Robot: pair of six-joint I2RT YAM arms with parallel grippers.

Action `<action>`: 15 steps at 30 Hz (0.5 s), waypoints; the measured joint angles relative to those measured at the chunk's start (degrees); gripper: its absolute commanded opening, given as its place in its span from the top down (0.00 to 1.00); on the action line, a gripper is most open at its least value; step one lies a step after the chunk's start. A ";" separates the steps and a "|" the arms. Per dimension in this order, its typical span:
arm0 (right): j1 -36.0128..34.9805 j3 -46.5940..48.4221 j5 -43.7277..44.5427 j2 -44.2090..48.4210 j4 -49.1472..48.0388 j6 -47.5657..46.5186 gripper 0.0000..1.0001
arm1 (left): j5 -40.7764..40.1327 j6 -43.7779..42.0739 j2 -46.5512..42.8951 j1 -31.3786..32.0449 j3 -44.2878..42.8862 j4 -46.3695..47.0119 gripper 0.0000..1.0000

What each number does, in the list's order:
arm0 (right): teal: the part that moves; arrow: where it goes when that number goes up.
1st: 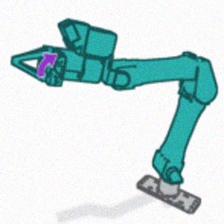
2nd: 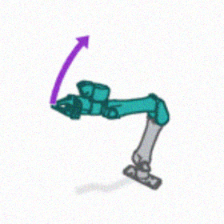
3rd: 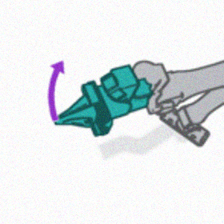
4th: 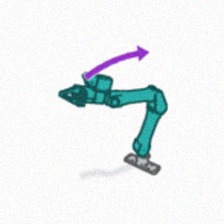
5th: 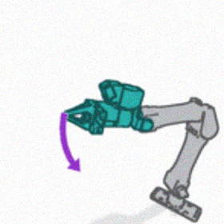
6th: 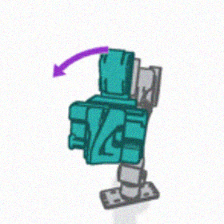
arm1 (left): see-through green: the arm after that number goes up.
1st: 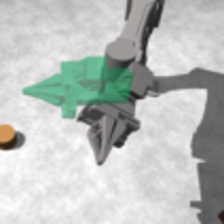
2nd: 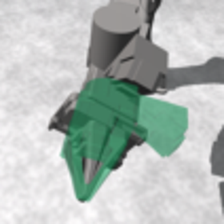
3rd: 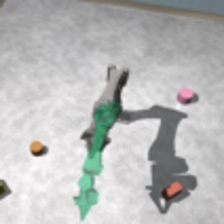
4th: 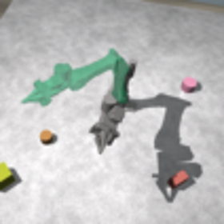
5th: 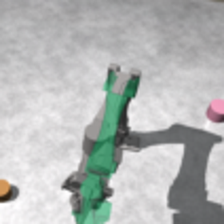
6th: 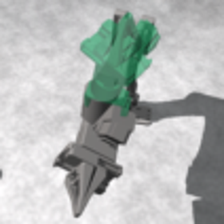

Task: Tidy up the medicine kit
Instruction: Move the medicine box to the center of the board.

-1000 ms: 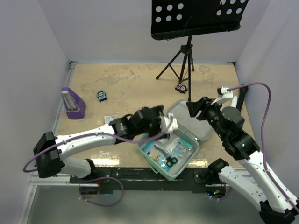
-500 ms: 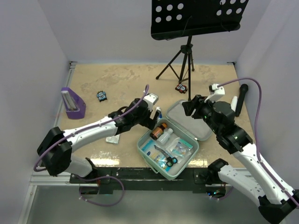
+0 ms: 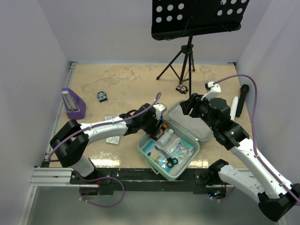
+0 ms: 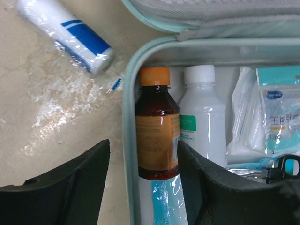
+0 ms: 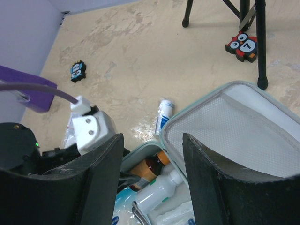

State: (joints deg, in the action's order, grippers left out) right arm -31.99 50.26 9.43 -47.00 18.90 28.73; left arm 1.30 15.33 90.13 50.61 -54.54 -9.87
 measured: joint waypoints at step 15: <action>0.00 0.39 0.04 -0.17 0.04 0.39 0.43 | -2.27 -3.08 4.48 3.32 -3.39 -0.22 0.70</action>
State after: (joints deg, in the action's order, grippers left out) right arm -31.99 50.65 9.47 -47.18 18.94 29.12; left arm -0.97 12.25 94.61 53.93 -57.93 -10.09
